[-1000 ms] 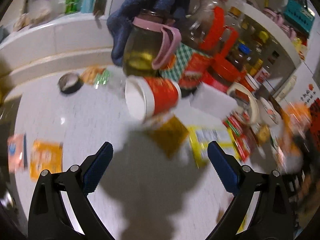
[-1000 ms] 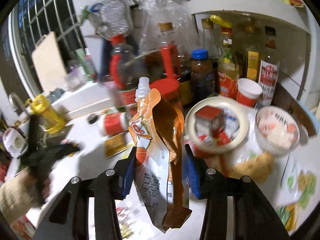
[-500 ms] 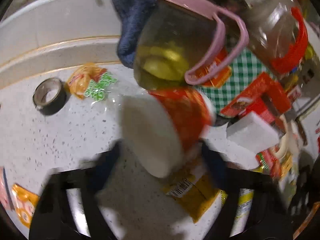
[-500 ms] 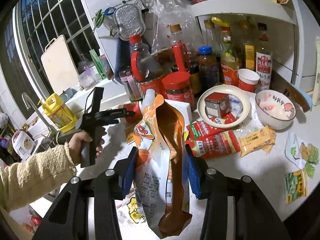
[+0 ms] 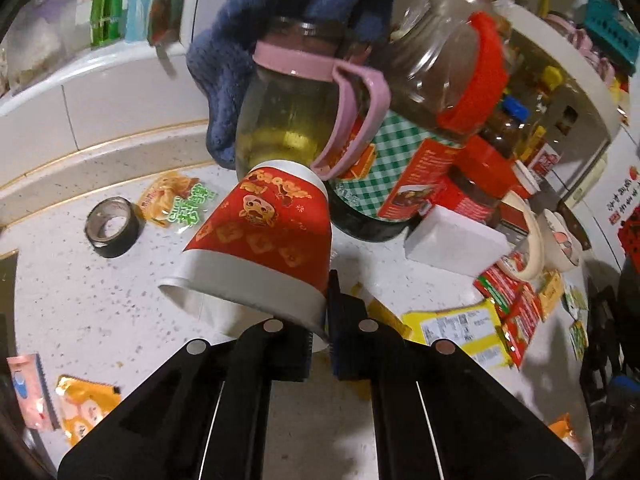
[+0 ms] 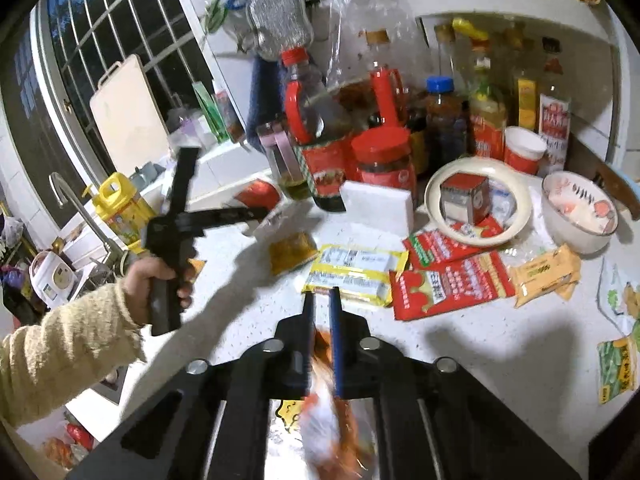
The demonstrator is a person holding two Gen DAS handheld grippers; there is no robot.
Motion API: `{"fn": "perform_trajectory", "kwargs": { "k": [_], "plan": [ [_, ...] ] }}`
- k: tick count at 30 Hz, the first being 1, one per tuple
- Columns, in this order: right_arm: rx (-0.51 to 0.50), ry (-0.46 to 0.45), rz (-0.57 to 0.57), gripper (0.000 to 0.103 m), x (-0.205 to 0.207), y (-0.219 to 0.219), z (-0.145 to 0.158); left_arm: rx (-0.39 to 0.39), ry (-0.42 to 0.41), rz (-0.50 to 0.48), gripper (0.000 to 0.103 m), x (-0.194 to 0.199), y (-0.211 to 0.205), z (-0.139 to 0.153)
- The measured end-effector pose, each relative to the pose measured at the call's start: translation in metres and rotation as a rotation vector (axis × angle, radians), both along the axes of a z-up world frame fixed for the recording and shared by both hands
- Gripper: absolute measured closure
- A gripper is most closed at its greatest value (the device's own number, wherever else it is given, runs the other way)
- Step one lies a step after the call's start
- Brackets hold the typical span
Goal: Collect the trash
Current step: 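Grasp the red-white paper cup with the left tool while the right holds the pouch, then lower both tools into the black trash bag and release the cup and pouch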
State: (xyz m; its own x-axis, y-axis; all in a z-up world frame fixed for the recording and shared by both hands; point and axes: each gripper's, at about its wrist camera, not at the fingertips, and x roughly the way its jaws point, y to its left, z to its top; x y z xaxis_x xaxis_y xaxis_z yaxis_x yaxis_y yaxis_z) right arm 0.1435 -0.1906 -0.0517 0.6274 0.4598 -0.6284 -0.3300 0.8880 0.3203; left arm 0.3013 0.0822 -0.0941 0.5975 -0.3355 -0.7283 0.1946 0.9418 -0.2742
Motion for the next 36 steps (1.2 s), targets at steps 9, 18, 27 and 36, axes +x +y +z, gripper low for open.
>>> {"fn": "perform_trajectory", "kwargs": {
  "k": [9,18,27,36],
  "plan": [
    [-0.061,0.029,-0.001,0.022,-0.02,-0.007,-0.016,-0.029,-0.036,-0.084,0.098,-0.038,-0.002,0.017],
    [-0.332,0.104,0.131,0.068,-0.054,0.044,-0.07,-0.035,-0.042,-0.157,0.098,-0.093,-0.015,0.026],
    [-0.24,0.067,0.076,0.074,-0.065,0.035,-0.049,-0.028,-0.079,-0.186,0.098,-0.155,-0.019,0.047],
    [-0.129,0.044,0.057,0.075,-0.136,0.003,0.004,0.046,-0.027,-0.344,0.098,-0.27,-0.057,0.067]
  ]
}}
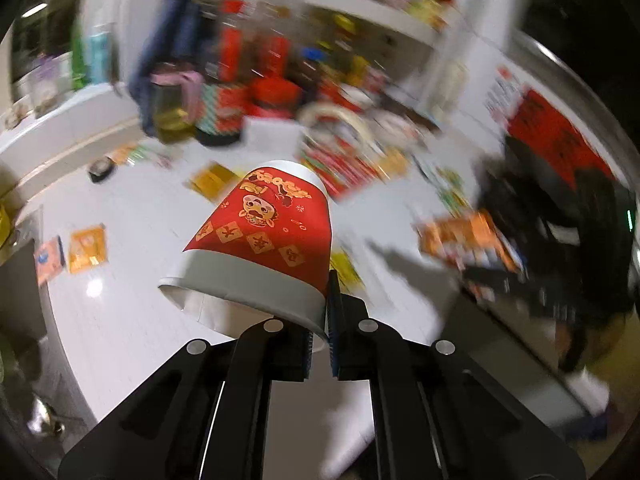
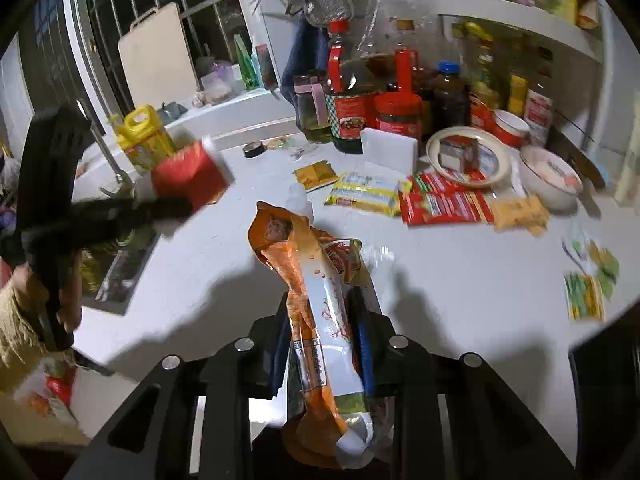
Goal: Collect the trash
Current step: 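Lower both tools into the black trash bag and release the cup and pouch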
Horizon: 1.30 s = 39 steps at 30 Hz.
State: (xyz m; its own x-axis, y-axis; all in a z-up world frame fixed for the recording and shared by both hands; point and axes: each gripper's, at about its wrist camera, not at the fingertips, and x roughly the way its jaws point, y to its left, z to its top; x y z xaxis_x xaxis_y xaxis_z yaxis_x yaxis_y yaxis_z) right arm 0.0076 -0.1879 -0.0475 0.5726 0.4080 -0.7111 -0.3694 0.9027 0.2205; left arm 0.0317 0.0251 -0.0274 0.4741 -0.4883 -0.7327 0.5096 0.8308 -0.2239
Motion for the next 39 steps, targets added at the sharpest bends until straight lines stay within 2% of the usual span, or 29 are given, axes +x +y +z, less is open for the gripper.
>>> {"fn": "perform_trajectory", "kwargs": {
  "k": [3,7,10,15,18,19,21,25,26,27,28,30,32,35,36,37,38,39],
  "plan": [
    [0.036,0.062,-0.005,0.076,-0.034,-0.015,-0.003,0.04,0.067,-0.095,0.098,-0.041,-0.017,-0.012],
    [0.053,0.184,-0.029,0.076,-0.074,-0.032,-0.026,0.058,0.214,-0.225,0.098,-0.093,-0.037,-0.044],
    [0.058,0.29,-0.055,0.076,-0.102,-0.045,-0.051,0.082,0.329,-0.314,0.098,-0.123,-0.055,-0.074],
    [0.017,0.438,-0.077,0.076,-0.132,-0.054,-0.107,0.21,0.421,-0.438,0.098,-0.153,-0.084,-0.134],
    [-0.023,0.505,-0.071,0.076,-0.135,-0.053,-0.149,0.307,0.474,-0.47,0.098,-0.159,-0.098,-0.189],
    [-0.038,0.517,-0.065,0.076,-0.135,-0.053,-0.161,0.342,0.518,-0.469,0.098,-0.16,-0.101,-0.216],
    [-0.071,0.562,-0.059,0.076,-0.134,-0.05,-0.197,0.384,0.552,-0.468,0.098,-0.161,-0.104,-0.247],
    [-0.132,0.644,-0.054,0.074,-0.13,-0.047,-0.258,0.503,0.662,-0.475,0.097,-0.168,-0.112,-0.326],
    [-0.143,0.658,-0.059,0.071,-0.129,-0.046,-0.27,0.526,0.665,-0.458,0.093,-0.167,-0.114,-0.336],
    [-0.171,0.659,-0.064,0.052,-0.127,-0.044,-0.282,0.563,0.684,-0.438,0.076,-0.167,-0.115,-0.353],
    [-0.196,0.662,-0.071,0.028,-0.124,-0.043,-0.288,0.571,0.696,-0.43,0.051,-0.165,-0.119,-0.359],
    [-0.207,0.658,-0.096,0.025,-0.119,-0.043,-0.292,0.581,0.676,-0.405,0.029,-0.163,-0.123,-0.361],
    [-0.188,0.646,-0.098,0.02,-0.115,-0.043,-0.286,0.563,0.666,-0.394,0.027,-0.16,-0.123,-0.352],
    [-0.209,0.595,-0.092,0.018,-0.112,-0.043,-0.263,0.536,0.633,-0.413,0.024,-0.16,-0.125,-0.322],
    [-0.208,0.562,-0.092,0.018,-0.111,-0.042,-0.246,0.514,0.612,-0.428,0.024,-0.158,-0.125,-0.307],
    [-0.199,0.537,-0.091,0.017,-0.111,-0.043,-0.232,0.466,0.559,-0.453,0.024,-0.16,-0.126,-0.277],
    [-0.185,0.501,-0.089,0.015,-0.109,-0.047,-0.214,0.435,0.527,-0.465,0.024,-0.163,-0.12,-0.26],
    [-0.172,0.431,-0.093,0.009,-0.105,-0.047,-0.184,0.401,0.49,-0.475,0.024,-0.162,-0.118,-0.237]
  ]
}}
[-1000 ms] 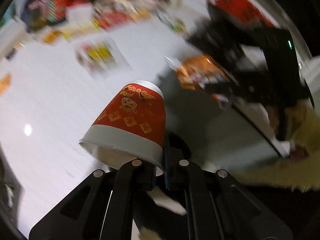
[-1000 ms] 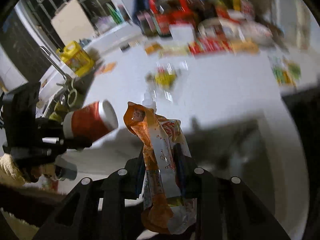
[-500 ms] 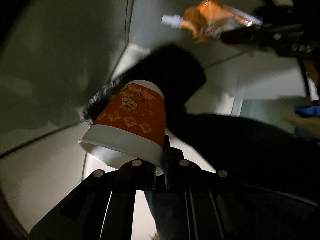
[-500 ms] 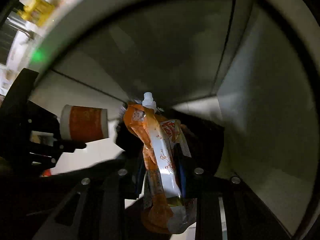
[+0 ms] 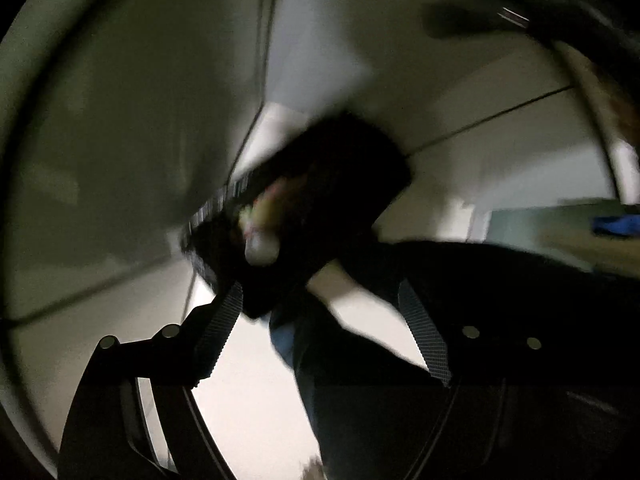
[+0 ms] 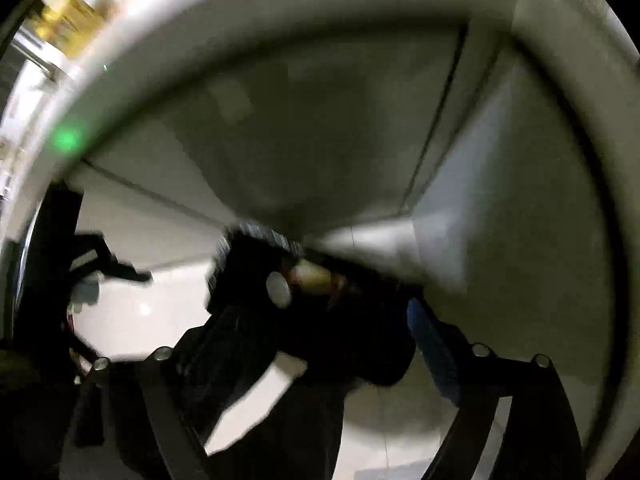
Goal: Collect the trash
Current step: 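Lower both tools into the black trash bag and release the cup and pouch, then grasp the small red box on the plate with the right tool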
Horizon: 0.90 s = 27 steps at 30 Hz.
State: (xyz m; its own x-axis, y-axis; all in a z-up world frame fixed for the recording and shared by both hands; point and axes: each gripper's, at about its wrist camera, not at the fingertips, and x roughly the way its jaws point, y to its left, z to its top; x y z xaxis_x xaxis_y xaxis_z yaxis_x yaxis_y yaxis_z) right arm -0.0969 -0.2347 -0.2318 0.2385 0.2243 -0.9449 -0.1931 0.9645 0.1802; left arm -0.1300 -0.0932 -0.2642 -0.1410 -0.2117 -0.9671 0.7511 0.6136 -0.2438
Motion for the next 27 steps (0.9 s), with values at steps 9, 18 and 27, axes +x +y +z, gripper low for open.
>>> {"fn": "perform_trajectory", "kwargs": {
  "k": [9,18,27],
  "plan": [
    [0.075,-0.574,-0.038,0.005,0.099,0.005,0.174,-0.254,-0.361,0.301,0.013,0.053,0.037,0.16],
    [0.077,-0.608,0.001,0.007,0.322,-0.002,0.18,-0.286,-0.412,0.642,0.013,0.1,0.099,0.171],
    [-0.047,-0.501,0.054,0.015,0.452,-0.004,0.128,-0.229,-0.311,0.798,0.013,0.113,0.137,0.138]
  ]
}}
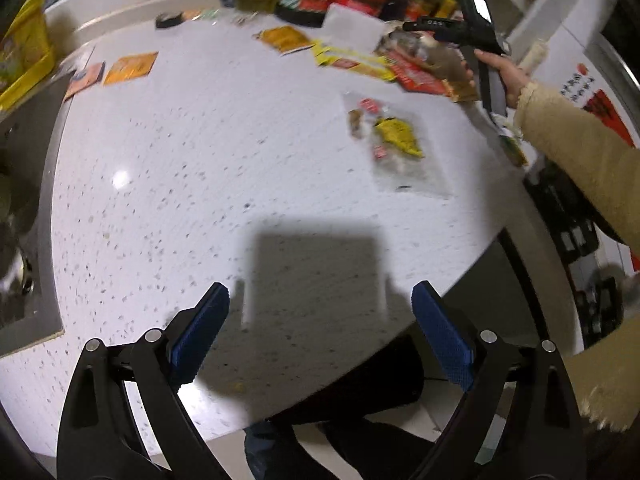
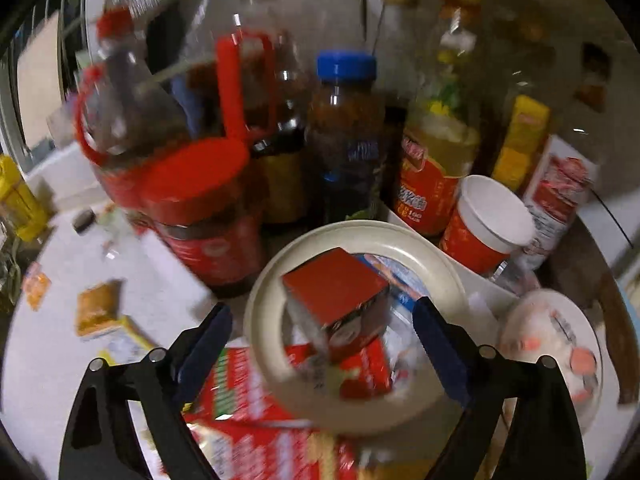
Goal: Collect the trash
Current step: 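Grasp the small red box on the plate with the right tool, then grasp the orange snack packet with the left tool while the right holds the red box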
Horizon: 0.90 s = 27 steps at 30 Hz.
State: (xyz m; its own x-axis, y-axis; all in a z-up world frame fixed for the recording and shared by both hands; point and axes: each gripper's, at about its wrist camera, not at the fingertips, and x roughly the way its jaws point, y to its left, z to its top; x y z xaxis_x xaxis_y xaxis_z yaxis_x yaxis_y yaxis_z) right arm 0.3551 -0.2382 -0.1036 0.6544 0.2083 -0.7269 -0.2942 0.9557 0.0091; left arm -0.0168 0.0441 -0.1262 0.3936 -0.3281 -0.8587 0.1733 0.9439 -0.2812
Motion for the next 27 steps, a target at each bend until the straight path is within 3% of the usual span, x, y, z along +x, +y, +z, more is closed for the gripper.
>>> {"fn": "perform_trajectory", "kwargs": {
  "k": [6,7,12,15,19,22,27],
  "plan": [
    [-0.063,0.068,0.058,0.034,0.033,0.006,-0.027,-0.008,0.033,0.027,0.013,0.011,0.0,-0.007],
    [-0.076,0.044,0.072,0.036,0.032,0.008,-0.027,-0.01,0.031,0.025,0.013,0.013,0.001,-0.006],
    [-0.033,0.067,0.082,0.037,0.023,0.002,-0.021,-0.035,-0.001,0.015,0.013,0.027,0.001,0.005],
    [0.002,0.028,0.063,0.037,0.0,-0.006,-0.006,-0.065,-0.023,0.011,0.013,0.048,0.002,0.014],
    [0.134,-0.018,-0.01,0.038,-0.036,-0.025,0.015,-0.097,-0.083,-0.003,0.013,0.093,-0.005,0.027],
    [0.203,-0.043,-0.035,0.038,-0.073,-0.03,0.03,-0.074,-0.125,-0.017,0.013,0.14,-0.014,0.032],
    [0.285,-0.054,-0.045,0.037,-0.135,-0.029,0.041,0.009,-0.098,0.155,0.013,0.242,-0.015,0.016]
  ]
}}
